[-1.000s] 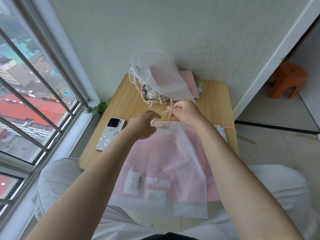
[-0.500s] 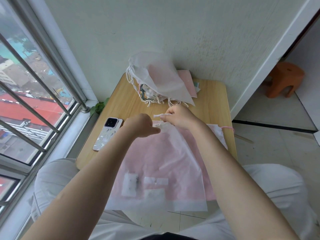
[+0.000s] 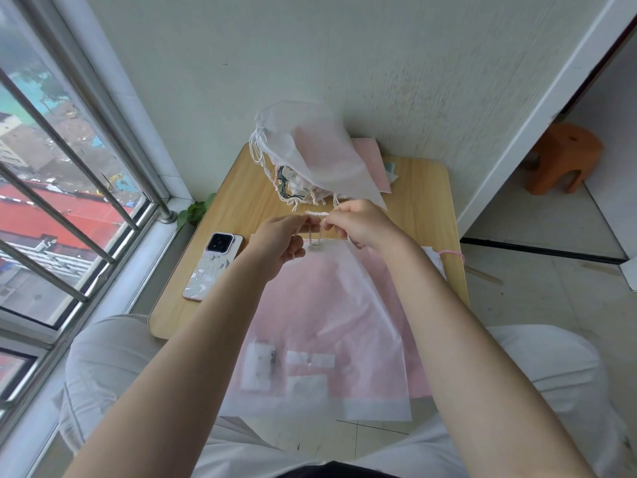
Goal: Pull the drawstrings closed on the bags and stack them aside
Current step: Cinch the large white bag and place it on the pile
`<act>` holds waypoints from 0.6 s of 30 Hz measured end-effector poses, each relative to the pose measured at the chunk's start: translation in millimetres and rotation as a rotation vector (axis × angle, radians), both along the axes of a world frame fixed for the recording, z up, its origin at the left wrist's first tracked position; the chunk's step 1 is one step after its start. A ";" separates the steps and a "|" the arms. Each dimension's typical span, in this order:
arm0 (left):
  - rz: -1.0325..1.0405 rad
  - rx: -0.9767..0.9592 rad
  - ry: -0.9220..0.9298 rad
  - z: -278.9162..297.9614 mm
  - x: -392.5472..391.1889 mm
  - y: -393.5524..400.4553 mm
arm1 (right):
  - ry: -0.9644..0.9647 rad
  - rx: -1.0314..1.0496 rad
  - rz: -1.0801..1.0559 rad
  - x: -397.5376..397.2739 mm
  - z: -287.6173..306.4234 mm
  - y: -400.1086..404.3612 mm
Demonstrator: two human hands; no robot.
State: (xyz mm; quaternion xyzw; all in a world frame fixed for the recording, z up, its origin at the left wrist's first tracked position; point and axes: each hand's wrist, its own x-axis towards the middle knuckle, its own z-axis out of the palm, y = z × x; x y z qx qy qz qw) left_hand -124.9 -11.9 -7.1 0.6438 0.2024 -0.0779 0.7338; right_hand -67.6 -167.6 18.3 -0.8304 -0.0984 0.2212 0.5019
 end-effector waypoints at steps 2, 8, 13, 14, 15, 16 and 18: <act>0.035 0.108 0.009 -4.2 2.5 -1.6 | 0.010 0.037 -0.012 0.3 1.3 -0.5; -0.174 0.392 -0.013 -5.0 3.6 -12.6 | -0.071 0.067 0.022 3.8 10.0 5.6; -0.277 0.562 -0.004 -11.5 1.5 -14.6 | -0.105 0.099 0.042 13.9 10.4 16.8; -0.261 0.538 -0.013 -13.0 1.4 -14.1 | -0.117 0.153 0.048 14.4 11.5 18.2; -0.243 0.481 -0.011 -14.1 1.7 -13.1 | -0.138 0.206 0.046 15.0 12.5 18.7; -0.226 0.415 -0.001 -14.8 2.2 -11.4 | -0.161 0.244 0.028 14.4 13.9 18.4; -0.200 0.305 0.036 -14.4 4.0 -7.3 | -0.201 0.240 -0.022 15.1 10.1 16.1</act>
